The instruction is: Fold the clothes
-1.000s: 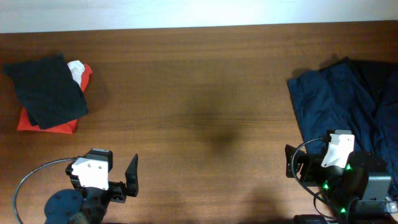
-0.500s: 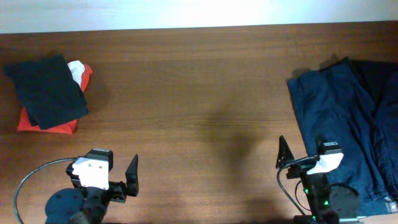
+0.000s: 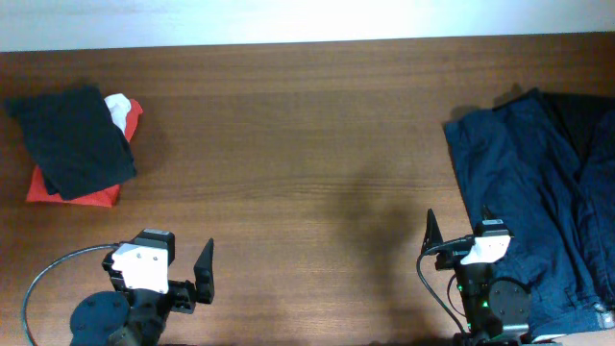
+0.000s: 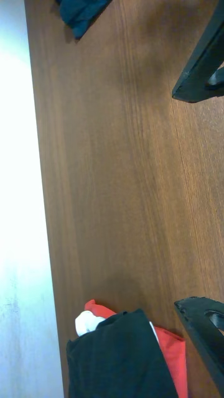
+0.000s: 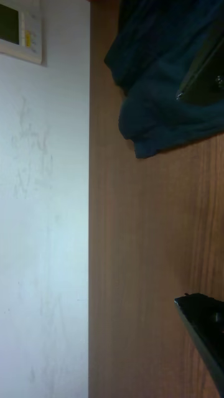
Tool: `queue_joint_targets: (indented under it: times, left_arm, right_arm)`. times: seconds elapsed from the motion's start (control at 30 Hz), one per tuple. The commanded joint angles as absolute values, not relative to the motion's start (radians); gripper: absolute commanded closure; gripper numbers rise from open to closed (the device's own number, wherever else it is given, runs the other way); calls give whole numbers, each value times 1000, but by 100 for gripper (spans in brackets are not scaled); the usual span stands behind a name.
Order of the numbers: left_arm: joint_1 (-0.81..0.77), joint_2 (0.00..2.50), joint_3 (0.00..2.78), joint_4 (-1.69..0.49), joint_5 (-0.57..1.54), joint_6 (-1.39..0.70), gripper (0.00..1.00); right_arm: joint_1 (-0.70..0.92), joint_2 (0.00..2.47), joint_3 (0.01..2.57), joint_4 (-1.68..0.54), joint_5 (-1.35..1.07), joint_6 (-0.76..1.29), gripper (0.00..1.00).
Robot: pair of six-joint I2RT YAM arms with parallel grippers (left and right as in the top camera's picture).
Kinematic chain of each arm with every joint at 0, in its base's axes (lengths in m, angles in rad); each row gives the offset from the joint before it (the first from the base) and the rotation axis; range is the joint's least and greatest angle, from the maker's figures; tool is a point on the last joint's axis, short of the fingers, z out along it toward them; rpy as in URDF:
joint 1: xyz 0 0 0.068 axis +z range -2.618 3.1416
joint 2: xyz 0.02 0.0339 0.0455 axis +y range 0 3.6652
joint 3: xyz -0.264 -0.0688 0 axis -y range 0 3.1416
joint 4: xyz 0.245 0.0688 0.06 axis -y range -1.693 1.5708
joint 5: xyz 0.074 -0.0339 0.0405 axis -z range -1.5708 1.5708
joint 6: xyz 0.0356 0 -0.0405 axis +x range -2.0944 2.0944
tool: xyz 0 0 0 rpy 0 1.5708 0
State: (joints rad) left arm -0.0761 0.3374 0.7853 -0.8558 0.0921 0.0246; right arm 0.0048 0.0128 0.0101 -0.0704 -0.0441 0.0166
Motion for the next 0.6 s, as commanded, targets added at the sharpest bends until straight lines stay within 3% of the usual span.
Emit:
queue_joint_targets:
  times: [0.0, 0.4, 0.47, 0.57]
  left_arm:
    - [-71, 337, 783, -857, 85, 15, 1]
    - [-71, 290, 694, -841, 47, 15, 1]
    - [-71, 189, 558, -759, 47, 14, 1]
    - [-71, 25, 255, -424, 19, -43, 1]
  right_arm:
    - [14, 3, 6, -76, -36, 7, 1]
    - [14, 3, 6, -76, -36, 7, 1]
    - [14, 3, 6, -76, -36, 7, 1]
    - [14, 3, 6, -76, -36, 7, 1]
